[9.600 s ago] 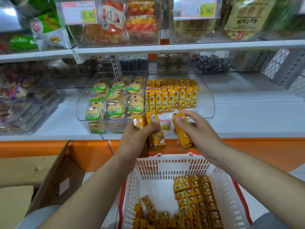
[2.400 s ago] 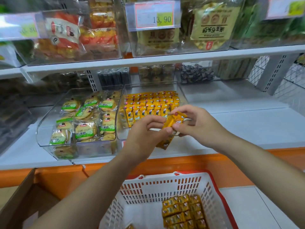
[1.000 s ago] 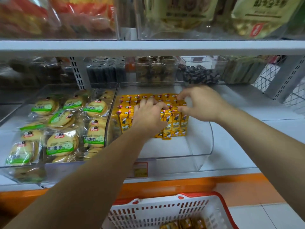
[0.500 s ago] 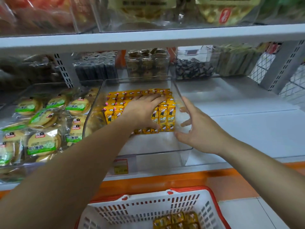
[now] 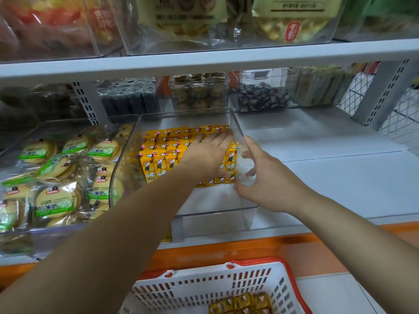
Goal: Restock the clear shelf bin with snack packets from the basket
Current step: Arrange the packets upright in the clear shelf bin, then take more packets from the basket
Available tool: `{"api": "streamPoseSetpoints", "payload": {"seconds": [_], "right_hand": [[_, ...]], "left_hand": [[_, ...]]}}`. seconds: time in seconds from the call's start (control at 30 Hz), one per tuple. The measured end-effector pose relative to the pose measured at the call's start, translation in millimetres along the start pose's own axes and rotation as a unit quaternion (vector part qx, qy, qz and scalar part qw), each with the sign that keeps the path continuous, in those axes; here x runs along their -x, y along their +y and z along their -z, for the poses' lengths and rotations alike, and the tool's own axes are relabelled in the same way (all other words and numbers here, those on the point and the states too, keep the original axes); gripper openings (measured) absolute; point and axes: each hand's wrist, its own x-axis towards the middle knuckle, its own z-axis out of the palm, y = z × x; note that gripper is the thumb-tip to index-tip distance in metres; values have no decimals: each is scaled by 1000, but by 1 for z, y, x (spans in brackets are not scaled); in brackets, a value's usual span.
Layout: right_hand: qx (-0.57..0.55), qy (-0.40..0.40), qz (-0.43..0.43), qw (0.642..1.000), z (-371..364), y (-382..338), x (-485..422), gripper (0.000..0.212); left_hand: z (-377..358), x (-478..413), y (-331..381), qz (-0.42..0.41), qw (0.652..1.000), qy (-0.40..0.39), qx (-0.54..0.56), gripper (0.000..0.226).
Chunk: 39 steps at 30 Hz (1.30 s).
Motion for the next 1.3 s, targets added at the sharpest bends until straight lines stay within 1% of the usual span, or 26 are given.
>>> {"api": "streamPoseSetpoints", "payload": {"seconds": [0.1,0.17,0.27,0.37,0.47,0.53,0.57,0.63,0.7,0.77,0.83,0.9,1.0,1.07,1.13,1.2,1.23,1.3], "right_hand": [[24,-4,-19,1000,3,-2,0,105],[78,-9,-35,996,5,-6,1,105],[221,9,-39,974,11,-19,2,99],[312,33,-19,949,19,-41,14,82],[310,57,26,949,24,-61,38,62],[277,48,61,958,21,-71,60,50],[258,29,70,963,16,-74,72,45],[230,-32,73,970,0,-74,97,39],[218,-107,60,968,-24,-65,119,34],[201,-190,26,961,-53,-49,139,30],[177,-263,-15,948,-85,-28,157,25],[147,-309,-52,938,-118,-4,173,23],[106,-341,-109,928,-163,30,190,26],[82,-333,-152,927,-188,52,197,38],[61,-307,-197,929,-208,71,202,47],[53,-294,-247,922,-223,85,207,58],[51,-290,-269,917,-229,89,210,63],[54,-285,-290,912,-238,94,217,72]], "left_hand": [[5,3,2,-2,1000,-17,-2,115],[18,7,3,1,999,-30,30,111],[53,27,5,17,993,-18,118,94],[83,79,6,21,983,18,181,72],[94,155,7,15,976,29,217,47],[91,203,11,18,966,2,257,37],[87,223,15,21,963,-17,269,33],[69,252,24,24,960,-58,274,28],[42,271,36,20,960,-107,258,26],[6,287,47,26,956,-167,240,28],[-36,302,56,47,945,-226,234,32],[-80,317,65,72,928,-276,239,34],[-140,333,80,122,903,-306,277,37],[-176,337,92,162,879,-313,321,42],[-209,338,104,205,852,-315,366,48],[-236,333,115,238,829,-301,406,54],[-248,328,119,247,824,-287,421,56],[-266,313,127,247,826,-250,441,60]]}}
